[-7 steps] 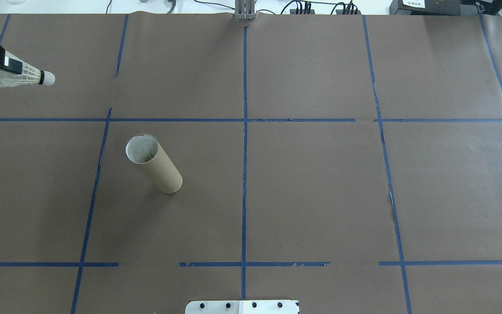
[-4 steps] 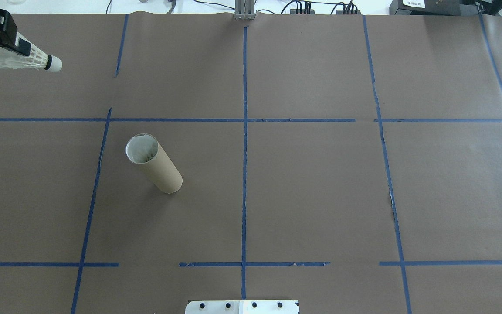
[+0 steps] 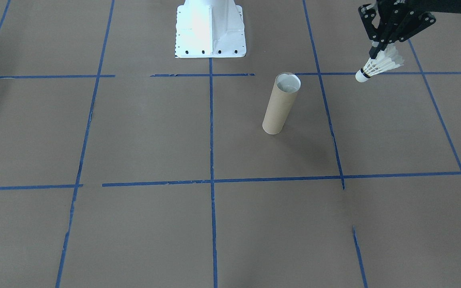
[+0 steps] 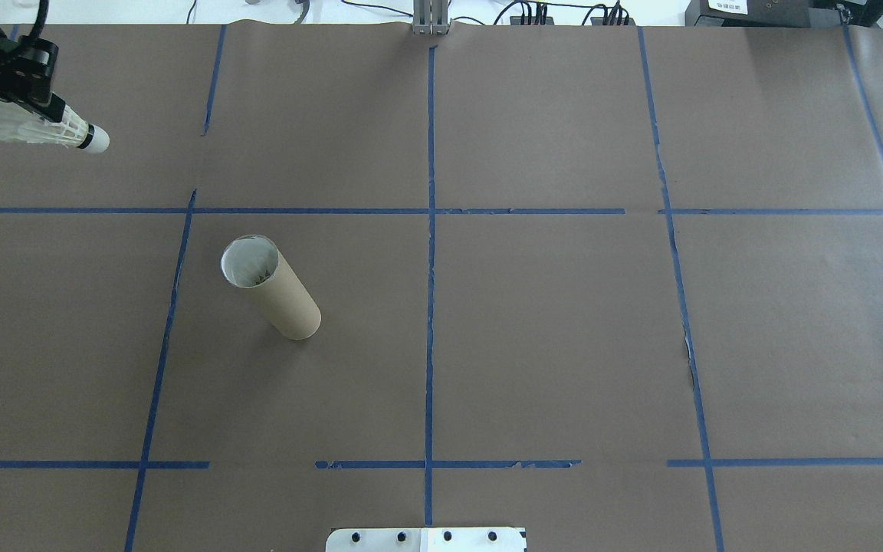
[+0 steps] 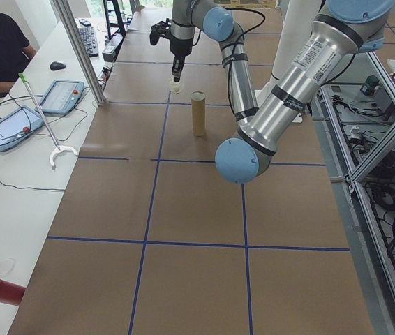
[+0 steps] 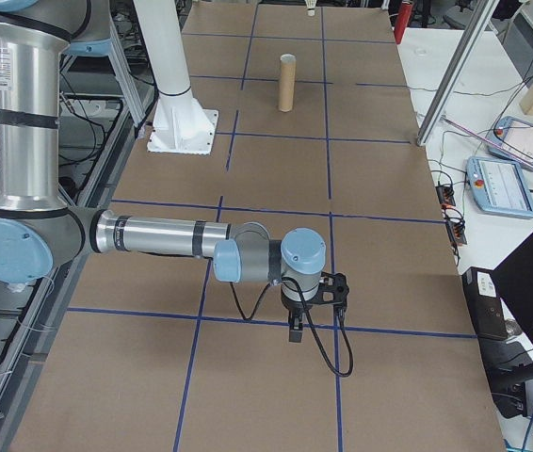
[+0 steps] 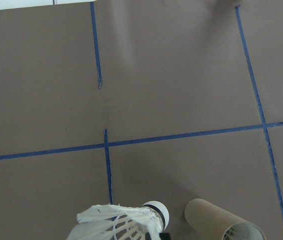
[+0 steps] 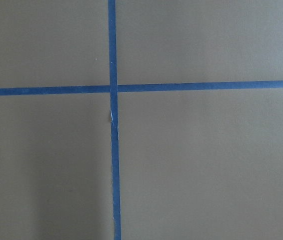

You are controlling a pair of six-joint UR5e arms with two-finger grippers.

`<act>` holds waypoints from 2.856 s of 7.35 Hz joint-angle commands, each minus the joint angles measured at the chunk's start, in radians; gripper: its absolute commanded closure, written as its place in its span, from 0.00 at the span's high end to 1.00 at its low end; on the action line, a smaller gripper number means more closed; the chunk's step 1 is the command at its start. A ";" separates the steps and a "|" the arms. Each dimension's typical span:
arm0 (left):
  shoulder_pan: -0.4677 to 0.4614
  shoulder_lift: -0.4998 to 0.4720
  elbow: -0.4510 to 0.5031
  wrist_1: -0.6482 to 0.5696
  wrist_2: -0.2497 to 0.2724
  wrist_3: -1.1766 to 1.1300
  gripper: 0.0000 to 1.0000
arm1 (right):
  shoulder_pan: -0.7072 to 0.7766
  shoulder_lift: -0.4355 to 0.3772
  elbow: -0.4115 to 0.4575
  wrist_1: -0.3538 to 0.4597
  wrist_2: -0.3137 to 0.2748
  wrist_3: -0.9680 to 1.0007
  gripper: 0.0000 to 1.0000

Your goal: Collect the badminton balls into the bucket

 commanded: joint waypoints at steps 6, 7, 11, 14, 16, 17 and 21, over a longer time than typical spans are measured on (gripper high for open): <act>0.307 -0.367 0.218 0.352 0.247 -0.173 0.00 | 0.000 0.000 0.000 0.000 0.000 0.000 1.00; 0.333 -0.423 0.285 0.370 0.254 -0.188 0.00 | 0.000 0.000 0.000 0.000 0.000 0.000 1.00; 0.402 -0.428 0.339 0.375 0.362 -0.258 0.00 | 0.000 0.000 0.000 0.000 0.000 0.000 1.00; 0.415 -0.417 0.356 0.361 0.364 -0.258 0.00 | 0.000 0.000 0.000 0.000 0.000 0.000 1.00; 0.422 -0.394 0.362 0.328 0.363 -0.258 0.00 | 0.000 0.000 0.000 0.000 0.000 0.000 1.00; 0.424 -0.388 0.377 0.303 0.363 -0.258 0.00 | 0.000 0.000 0.000 0.000 0.000 0.000 1.00; 0.427 -0.374 0.390 0.277 0.364 -0.251 0.06 | 0.000 0.000 0.000 0.000 0.000 0.000 1.00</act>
